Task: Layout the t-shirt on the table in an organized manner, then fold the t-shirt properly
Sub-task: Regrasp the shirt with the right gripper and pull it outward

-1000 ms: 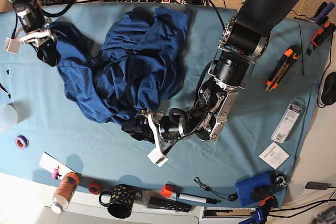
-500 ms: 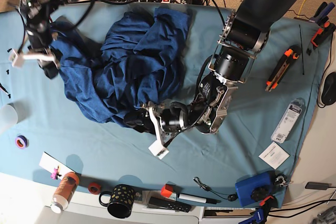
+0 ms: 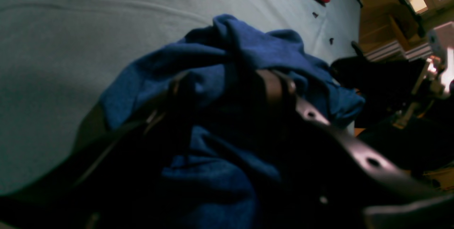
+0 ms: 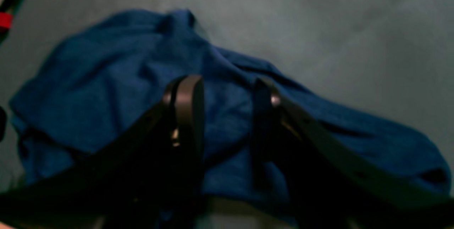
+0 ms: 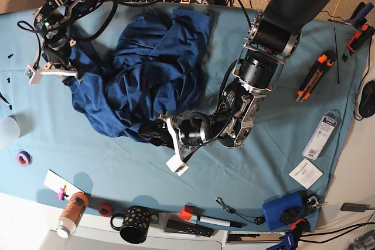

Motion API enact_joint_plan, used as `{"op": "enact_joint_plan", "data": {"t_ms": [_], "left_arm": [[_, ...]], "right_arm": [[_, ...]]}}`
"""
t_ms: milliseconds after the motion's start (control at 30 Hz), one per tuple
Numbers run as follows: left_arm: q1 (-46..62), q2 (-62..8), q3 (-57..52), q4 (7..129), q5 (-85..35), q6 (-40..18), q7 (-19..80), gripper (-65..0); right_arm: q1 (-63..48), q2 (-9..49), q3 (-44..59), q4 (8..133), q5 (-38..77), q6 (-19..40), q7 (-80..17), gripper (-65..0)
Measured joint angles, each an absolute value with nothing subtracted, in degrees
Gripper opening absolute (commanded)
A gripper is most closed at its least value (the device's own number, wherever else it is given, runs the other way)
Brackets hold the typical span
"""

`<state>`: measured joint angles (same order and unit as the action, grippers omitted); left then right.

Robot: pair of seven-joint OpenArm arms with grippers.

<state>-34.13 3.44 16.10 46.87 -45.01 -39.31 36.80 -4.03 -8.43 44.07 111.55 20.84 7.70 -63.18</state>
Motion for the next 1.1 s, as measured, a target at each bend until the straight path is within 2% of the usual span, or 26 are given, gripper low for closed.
{"op": "enact_joint_plan", "data": {"t_ms": [200,700,800,933,1000,1100], "left_arm": [[-34.13,3.46,16.1,46.87,-45.04,-39.31,36.77,-38.1],[-34.11,3.44,16.1,46.87,-43.92,-39.31,36.8,-38.1],[-34.13,3.44,16.1,46.87,-43.9,-39.31,36.8,-38.1],[-34.11,3.46,16.1,46.87,-43.86,-39.31,36.8,-38.1],[-34.11,3.44,16.1,46.87,-43.88,-39.31,36.8,-38.1],[-34.11,3.44,16.1,46.87,-43.42,-39.31,36.82,-38.1]], "right_arm": [[-5.76,-8.43,44.07,109.54,20.91,7.99,-61.93,-41.6],[-7.6,-8.38,47.18,106.21,21.93,19.42,-62.35,-41.7],[-7.6,-8.19,50.68,106.5,26.2,23.66,-63.24,-41.7],[-7.6,-7.99,56.73,108.73,38.48,32.64,-66.83,-41.7],[-7.46,-7.29,59.09,108.92,42.74,34.54,-69.52,-41.7],[-7.99,-5.65,62.52,108.92,42.57,34.68,-71.16,-41.7]]}}
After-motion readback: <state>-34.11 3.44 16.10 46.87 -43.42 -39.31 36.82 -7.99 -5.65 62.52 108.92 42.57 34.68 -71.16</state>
